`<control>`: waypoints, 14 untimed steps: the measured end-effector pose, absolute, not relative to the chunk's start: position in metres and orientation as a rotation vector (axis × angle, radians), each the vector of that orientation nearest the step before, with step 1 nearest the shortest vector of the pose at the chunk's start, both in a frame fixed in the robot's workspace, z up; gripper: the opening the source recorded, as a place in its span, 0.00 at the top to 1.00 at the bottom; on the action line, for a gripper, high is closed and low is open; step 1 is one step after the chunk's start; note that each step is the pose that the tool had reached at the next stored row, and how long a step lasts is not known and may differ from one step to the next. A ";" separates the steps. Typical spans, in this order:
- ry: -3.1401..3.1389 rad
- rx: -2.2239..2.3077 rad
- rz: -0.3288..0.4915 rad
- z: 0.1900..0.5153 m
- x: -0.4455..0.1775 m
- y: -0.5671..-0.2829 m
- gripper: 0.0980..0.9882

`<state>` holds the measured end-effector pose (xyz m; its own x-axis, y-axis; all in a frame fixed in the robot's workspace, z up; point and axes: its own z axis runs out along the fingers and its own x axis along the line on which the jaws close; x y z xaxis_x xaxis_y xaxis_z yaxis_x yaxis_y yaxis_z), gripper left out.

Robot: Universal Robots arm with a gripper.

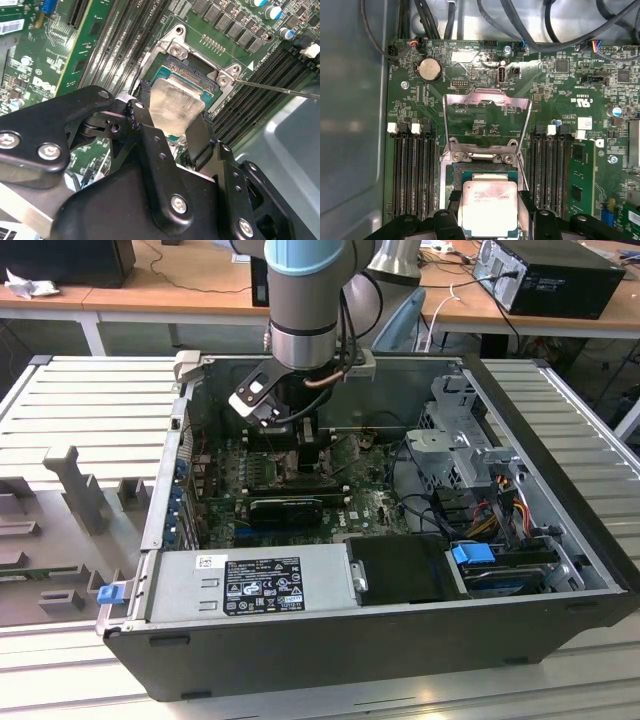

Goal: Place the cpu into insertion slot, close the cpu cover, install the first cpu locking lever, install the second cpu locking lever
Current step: 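Place the cpu into insertion slot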

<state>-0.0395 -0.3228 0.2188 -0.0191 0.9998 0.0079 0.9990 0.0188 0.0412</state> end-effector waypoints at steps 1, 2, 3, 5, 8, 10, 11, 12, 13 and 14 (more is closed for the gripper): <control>2.226 2.184 0.055 0.217 -0.040 -0.322 0.52; 2.226 2.184 0.054 0.215 -0.040 -0.322 0.52; 2.226 2.184 0.054 0.214 -0.040 -0.322 0.52; 2.222 2.187 0.054 0.213 -0.040 -0.321 0.52; 2.197 2.212 0.054 0.211 -0.040 -0.320 0.52; 2.196 2.213 0.054 0.209 -0.040 -0.319 0.52; 2.196 2.213 0.054 0.207 -0.040 -0.319 0.52; 2.196 2.213 0.054 0.206 -0.040 -0.319 0.52; 2.196 2.213 0.054 0.204 -0.040 -0.318 0.52; 2.196 2.213 0.054 0.204 -0.040 -0.318 0.52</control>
